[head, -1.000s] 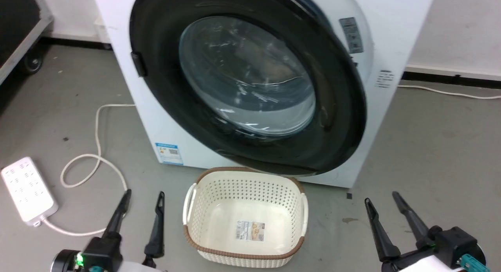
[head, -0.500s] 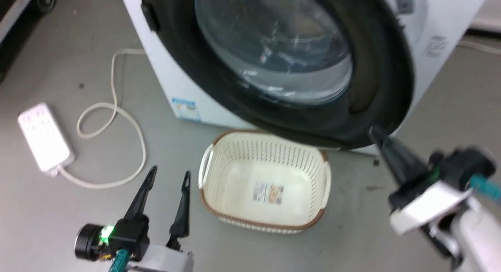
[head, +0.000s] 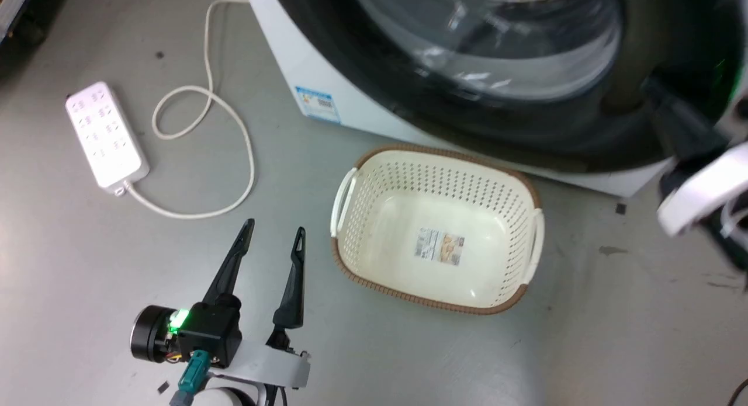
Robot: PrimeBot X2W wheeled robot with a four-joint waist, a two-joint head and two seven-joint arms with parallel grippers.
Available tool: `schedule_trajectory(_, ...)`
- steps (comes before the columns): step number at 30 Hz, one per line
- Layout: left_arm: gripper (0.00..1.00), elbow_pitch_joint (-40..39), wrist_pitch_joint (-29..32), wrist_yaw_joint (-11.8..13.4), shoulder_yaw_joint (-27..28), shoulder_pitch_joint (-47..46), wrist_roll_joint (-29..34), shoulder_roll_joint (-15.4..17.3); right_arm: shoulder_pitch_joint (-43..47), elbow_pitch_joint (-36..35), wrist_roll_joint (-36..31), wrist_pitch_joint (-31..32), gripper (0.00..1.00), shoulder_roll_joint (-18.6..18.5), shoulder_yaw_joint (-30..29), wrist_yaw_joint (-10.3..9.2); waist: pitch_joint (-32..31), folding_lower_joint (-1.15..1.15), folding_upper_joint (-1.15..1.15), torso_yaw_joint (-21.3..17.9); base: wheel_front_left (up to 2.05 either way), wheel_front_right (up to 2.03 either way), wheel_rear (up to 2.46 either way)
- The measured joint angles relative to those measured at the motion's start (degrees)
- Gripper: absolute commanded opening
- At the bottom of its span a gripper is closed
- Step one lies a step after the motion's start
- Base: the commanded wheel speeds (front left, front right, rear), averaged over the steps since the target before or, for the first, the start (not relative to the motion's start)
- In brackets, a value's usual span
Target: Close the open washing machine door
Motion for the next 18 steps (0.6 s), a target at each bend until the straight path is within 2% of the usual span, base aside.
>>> schedule_trajectory(2,1.0,-0.23,0.0,0.01,0.02,-0.3,0.0,-0.14,-2.97,2.23,0.64,0.82,0.0,0.02,-1.08,0.0,0.85,0.0,0.0,0.46,0.0,0.0,0.0)
schedule_trajectory(3,1.0,-0.29,0.0,0.0,-0.08,-0.9,0.01,-0.3,-7.5,6.03,0.93,2.09,0.0,0.08,-2.69,-0.01,1.97,0.0,0.0,0.98,0.0,0.0,0.0)
schedule_trajectory(8,1.0,-0.24,0.0,-0.05,-0.42,-1.19,0.08,-0.6,-13.66,12.5,0.26,2.66,0.0,0.68,-5.73,0.03,2.97,0.0,0.0,1.6,0.0,0.0,0.0)
schedule_trajectory(14,1.0,0.11,0.0,-0.04,-0.42,-1.54,0.08,-1.0,-15.4,17.57,0.08,1.85,0.0,4.44,-8.13,0.44,2.42,-0.01,0.0,1.3,0.0,0.0,0.0)
schedule_trajectory(18,1.0,0.59,0.0,-0.05,-0.3,-1.66,0.08,-1.14,-15.21,18.74,0.44,-0.2,0.0,4.78,-7.02,0.35,1.04,-0.01,0.0,0.66,0.0,0.0,0.0)
